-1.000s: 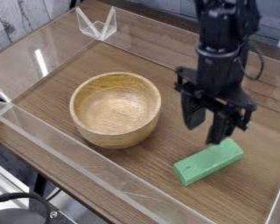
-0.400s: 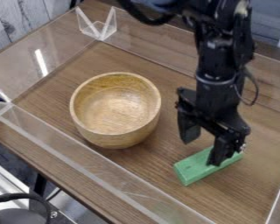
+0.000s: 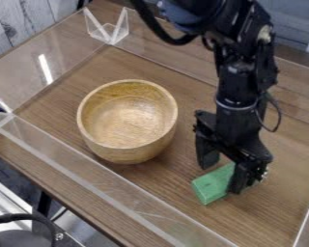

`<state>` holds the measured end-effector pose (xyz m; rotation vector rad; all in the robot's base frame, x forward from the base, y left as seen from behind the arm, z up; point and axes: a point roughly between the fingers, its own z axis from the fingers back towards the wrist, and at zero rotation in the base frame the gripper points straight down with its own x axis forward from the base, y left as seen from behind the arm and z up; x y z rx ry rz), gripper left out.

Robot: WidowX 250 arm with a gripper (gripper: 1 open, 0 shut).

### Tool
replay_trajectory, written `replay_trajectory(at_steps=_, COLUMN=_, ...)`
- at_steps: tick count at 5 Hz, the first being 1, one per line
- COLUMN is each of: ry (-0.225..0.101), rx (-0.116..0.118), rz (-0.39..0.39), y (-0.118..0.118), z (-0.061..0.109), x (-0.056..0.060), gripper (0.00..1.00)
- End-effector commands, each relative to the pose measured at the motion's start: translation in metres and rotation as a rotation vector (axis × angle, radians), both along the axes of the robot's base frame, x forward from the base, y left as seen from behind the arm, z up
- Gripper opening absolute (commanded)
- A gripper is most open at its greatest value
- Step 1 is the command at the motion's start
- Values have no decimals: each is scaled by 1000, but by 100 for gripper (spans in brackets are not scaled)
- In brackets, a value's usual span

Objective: Put the green block in the brown bowl

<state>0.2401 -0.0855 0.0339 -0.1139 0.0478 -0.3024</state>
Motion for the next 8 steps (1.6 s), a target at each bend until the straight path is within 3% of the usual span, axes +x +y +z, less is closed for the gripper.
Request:
replay_trajectory(at_steps=1, ry=-33, rx=-12, rz=-3, y=-3, z=4, x=7, gripper=0)
replay_trajectory(at_steps=4, ry=-48, rx=-21, rz=4, y=-1, z=25, x=8, gripper=0)
replay_trajectory(at_steps=6, ry=-78, rx=-22, rz=20, y=5, z=49, x=12, gripper=0)
replay_trajectory(at_steps=8, ry=-135, rx=-3, rz=72, y=32, z=90, x=15, gripper=0)
